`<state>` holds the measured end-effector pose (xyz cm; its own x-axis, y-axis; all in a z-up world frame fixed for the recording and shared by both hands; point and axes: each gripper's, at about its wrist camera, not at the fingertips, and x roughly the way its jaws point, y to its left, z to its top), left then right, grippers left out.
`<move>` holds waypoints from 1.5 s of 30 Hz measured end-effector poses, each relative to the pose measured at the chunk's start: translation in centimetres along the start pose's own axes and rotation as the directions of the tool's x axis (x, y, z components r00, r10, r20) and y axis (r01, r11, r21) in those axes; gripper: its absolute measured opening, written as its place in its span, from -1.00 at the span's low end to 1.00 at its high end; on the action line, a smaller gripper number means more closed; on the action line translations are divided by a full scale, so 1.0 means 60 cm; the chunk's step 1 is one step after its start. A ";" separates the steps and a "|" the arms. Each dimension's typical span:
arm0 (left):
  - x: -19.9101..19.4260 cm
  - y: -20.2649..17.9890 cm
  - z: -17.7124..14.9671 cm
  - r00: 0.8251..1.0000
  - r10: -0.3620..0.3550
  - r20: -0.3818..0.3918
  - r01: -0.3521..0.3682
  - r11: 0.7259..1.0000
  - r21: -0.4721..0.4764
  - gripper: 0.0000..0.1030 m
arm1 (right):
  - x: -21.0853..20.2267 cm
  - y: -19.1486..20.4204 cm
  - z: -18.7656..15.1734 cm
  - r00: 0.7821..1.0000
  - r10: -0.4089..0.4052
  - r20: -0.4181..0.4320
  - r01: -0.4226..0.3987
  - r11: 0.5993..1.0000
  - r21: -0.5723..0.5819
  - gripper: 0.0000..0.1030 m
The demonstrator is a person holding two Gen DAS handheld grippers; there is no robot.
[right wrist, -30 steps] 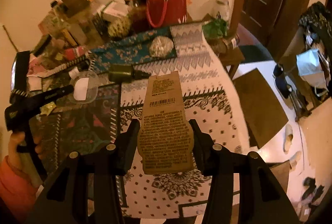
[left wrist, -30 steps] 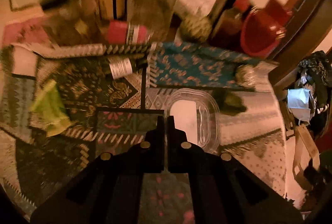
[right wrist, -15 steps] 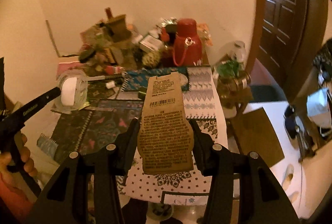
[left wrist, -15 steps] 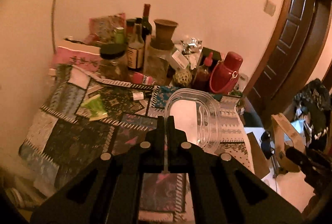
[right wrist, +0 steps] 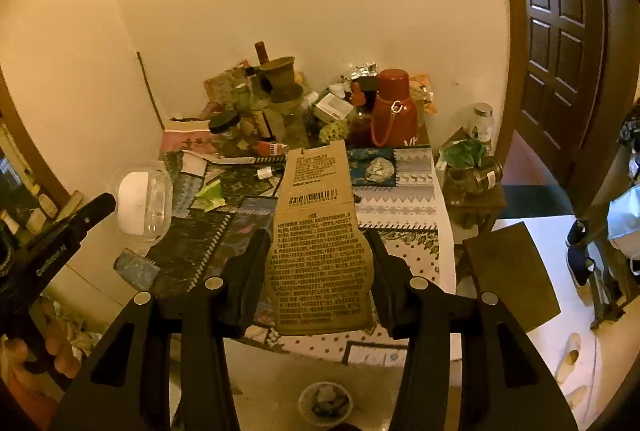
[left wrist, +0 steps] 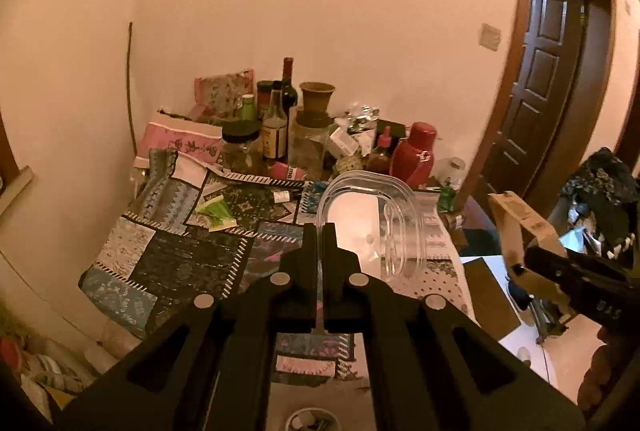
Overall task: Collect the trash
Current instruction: 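Lift the paper card and plastic box and carry both toward the floor bin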
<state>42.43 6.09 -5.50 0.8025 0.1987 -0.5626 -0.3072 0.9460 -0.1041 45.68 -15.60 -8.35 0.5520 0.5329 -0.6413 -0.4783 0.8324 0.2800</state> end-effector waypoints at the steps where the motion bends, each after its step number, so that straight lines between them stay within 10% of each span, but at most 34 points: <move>1: -0.015 -0.001 -0.003 1.000 -0.014 0.006 0.014 1.000 0.002 -1.00 | -0.008 0.005 -0.006 1.000 -0.003 0.004 0.003 1.000 0.004 -0.14; 27: -0.320 0.138 -0.233 0.985 -0.157 -0.073 0.162 0.985 0.064 -1.00 | -0.222 0.198 -0.274 0.994 -0.107 -0.004 0.107 0.989 0.101 -0.14; 45: -0.180 0.103 -0.362 0.934 -0.127 -0.335 0.134 0.991 -0.003 -1.00 | -0.079 0.117 -0.384 0.964 -0.079 -0.253 0.100 0.992 0.072 -0.14</move>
<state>20.76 4.24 -17.86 0.6170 -0.0207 -0.7867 -0.1986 0.9632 -0.1812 23.94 -15.79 -19.79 0.3968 0.4100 -0.8212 -0.3702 0.8902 0.2655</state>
